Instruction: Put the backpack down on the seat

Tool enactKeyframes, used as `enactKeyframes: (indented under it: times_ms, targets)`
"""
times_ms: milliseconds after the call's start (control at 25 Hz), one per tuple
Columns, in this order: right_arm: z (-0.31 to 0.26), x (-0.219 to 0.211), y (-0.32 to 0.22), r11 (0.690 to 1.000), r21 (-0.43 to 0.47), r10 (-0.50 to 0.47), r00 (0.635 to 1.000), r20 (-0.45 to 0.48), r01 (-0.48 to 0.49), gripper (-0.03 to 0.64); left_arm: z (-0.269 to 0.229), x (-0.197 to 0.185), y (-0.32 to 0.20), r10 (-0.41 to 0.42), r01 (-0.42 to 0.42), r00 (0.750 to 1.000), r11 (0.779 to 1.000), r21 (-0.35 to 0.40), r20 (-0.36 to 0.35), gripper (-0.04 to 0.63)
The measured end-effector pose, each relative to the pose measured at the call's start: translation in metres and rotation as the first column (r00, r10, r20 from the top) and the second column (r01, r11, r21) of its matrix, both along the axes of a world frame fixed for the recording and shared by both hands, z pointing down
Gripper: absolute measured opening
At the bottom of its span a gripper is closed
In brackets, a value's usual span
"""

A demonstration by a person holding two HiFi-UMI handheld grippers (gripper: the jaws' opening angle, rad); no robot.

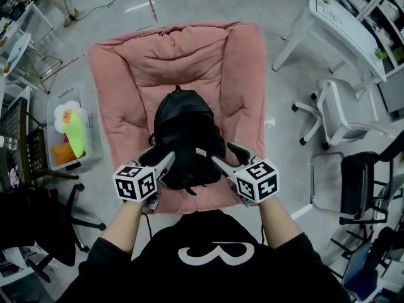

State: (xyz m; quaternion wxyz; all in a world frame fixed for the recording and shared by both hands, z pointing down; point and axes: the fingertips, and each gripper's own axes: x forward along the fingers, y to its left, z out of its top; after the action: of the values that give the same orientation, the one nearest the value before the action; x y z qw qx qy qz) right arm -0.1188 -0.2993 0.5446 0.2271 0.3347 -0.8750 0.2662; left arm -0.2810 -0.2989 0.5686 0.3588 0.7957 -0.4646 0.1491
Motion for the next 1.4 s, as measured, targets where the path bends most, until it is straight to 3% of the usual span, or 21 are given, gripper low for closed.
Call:
enactKeyframes:
  times_ms: [160, 320, 400, 760, 1000, 1160, 1400]
  targets:
    - [-0.058, -0.005, 0.025, 0.996, 0.044, -0.076, 0.990, 0.120, 0.071, 0.236, -0.060, 0.031, 0.028, 0.030, -0.024, 0.996, 0.997, 0.068, -0.088, 0.204]
    - [-0.112, 0.004, 0.049, 0.988, 0.124, -0.109, 0.976, 0.188, 0.086, 0.067, -0.118, 0.057, 0.058, 0.075, -0.057, 0.990, 0.988, 0.146, -0.117, 0.041]
    - [-0.133, 0.011, 0.058, 0.983, 0.160, -0.119, 0.972, 0.204, 0.087, 0.018, -0.139, 0.067, 0.071, 0.097, -0.077, 0.989, 0.981, 0.176, -0.107, 0.016]
    - [-0.187, 0.011, 0.097, 0.967, 0.195, -0.214, 0.937, 0.275, 0.164, 0.003, -0.216, 0.102, 0.109, 0.146, -0.103, 0.978, 0.958, 0.266, -0.147, 0.006]
    - [-0.225, 0.013, 0.110, 0.951, 0.260, -0.254, 0.907, 0.335, 0.170, 0.003, -0.245, 0.111, 0.125, 0.148, -0.111, 0.985, 0.935, 0.338, -0.088, 0.006]
    - [-0.232, 0.023, 0.114, 0.941, 0.297, -0.261, 0.906, 0.333, 0.162, 0.003, -0.253, 0.117, 0.133, 0.152, -0.118, 0.986, 0.919, 0.376, -0.062, 0.006]
    - [-0.223, 0.030, 0.119, 0.926, 0.334, -0.270, 0.925, 0.266, 0.175, 0.003, -0.248, 0.119, 0.138, 0.138, -0.109, 0.989, 0.916, 0.386, -0.049, 0.006]
